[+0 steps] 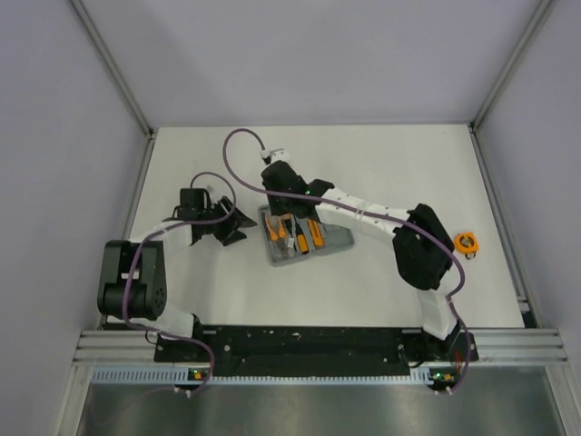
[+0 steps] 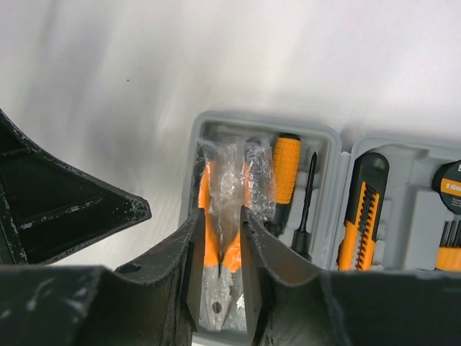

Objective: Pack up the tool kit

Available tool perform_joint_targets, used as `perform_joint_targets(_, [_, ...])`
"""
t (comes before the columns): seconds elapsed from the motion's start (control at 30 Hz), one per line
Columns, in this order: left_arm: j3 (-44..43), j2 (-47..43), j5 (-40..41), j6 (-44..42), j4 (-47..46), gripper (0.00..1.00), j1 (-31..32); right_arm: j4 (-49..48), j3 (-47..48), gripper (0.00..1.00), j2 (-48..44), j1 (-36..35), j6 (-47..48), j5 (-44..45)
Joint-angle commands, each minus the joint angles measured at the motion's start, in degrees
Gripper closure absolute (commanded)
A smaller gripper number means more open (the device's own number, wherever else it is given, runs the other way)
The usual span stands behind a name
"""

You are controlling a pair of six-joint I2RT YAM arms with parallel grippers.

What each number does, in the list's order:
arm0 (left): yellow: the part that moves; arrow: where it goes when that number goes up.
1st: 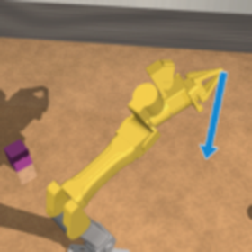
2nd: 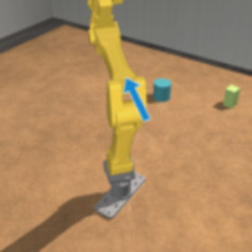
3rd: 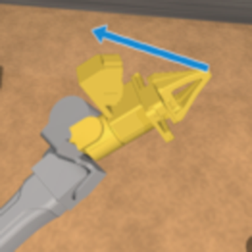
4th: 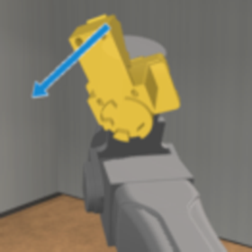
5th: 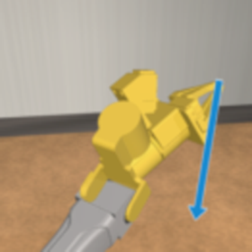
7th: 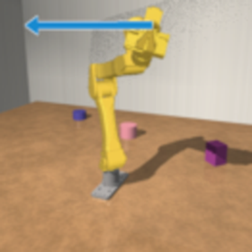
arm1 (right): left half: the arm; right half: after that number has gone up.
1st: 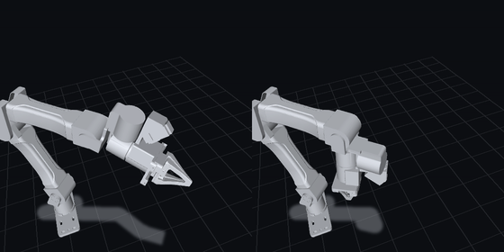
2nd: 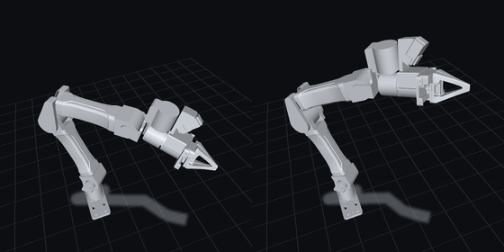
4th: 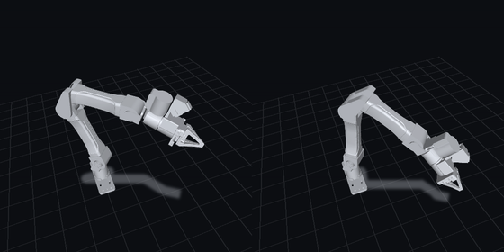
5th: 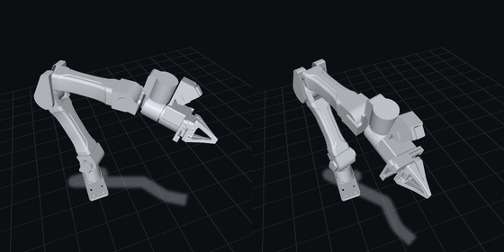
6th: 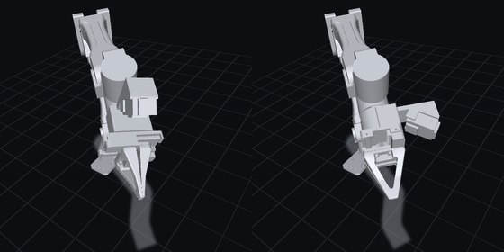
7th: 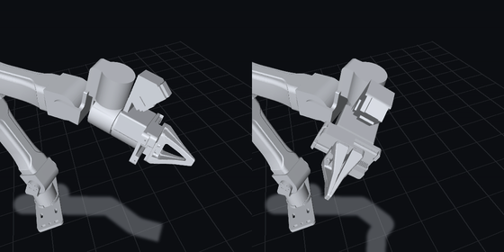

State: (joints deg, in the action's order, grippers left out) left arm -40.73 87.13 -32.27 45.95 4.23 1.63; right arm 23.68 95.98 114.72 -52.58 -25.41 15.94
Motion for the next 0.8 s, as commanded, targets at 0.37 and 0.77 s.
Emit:
perform_joint_targets(0.37, [-4.97, 8.05, 0.19, -0.25, -7.66, 0.37, 5.05, -2.68, -2.56, 0.84, 3.93, 1.6, 3.88, -5.48])
perform_joint_targets(0.77, [-7.78, 11.13, 3.62, -1.57, -2.21, 0.46, 6.54, -2.06, -3.61, 0.9, 6.66, 2.3, 2.21, -7.68])
